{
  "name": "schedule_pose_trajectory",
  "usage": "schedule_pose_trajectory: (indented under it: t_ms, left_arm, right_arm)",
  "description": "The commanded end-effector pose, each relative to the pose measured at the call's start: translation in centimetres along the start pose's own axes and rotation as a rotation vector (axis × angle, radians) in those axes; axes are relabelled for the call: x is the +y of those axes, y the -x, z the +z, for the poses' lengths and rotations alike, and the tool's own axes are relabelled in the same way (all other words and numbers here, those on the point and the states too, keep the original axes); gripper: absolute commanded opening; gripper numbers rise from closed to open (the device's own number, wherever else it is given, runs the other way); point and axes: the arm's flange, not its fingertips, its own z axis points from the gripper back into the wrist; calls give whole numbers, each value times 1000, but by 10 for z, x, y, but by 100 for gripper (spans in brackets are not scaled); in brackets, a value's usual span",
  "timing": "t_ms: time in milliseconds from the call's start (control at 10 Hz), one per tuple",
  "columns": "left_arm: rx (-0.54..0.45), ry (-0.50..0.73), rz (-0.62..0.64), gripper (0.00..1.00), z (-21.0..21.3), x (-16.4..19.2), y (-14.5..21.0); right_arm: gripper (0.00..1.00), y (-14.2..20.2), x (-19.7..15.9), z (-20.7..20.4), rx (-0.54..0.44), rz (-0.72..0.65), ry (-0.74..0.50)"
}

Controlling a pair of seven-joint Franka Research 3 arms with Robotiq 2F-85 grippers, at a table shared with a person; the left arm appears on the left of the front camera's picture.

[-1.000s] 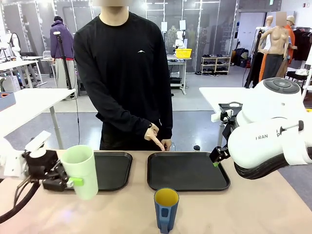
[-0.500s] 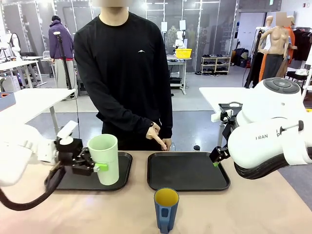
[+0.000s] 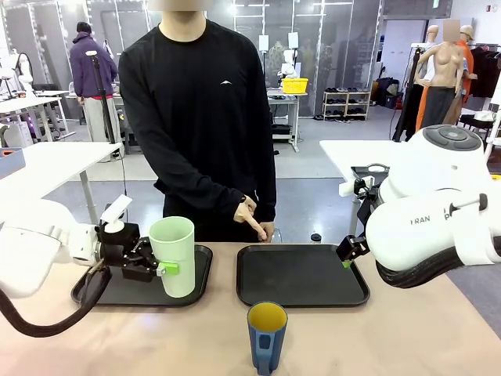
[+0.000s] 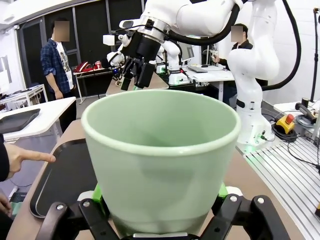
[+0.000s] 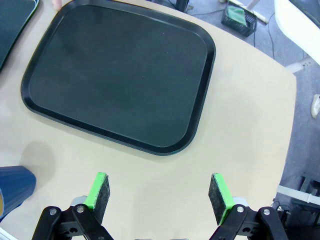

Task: Sort and store the cups by type.
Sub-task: Place the picked Reusable plastic cup into the Flat Tray indicated by the person.

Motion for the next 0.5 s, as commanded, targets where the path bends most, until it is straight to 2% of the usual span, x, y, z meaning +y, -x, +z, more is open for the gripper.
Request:
schedule_pose_trajectory:
  t_ms: [0,400]
  left_arm:
    - [-6,1,-10,87,1,-6,-6]
    - [-6,1,-10,87,1,-6,-6]
  right_arm:
    - [100,0,-1,-1,1,-3,-3]
    - [100,0,-1,-1,1,-3,-3]
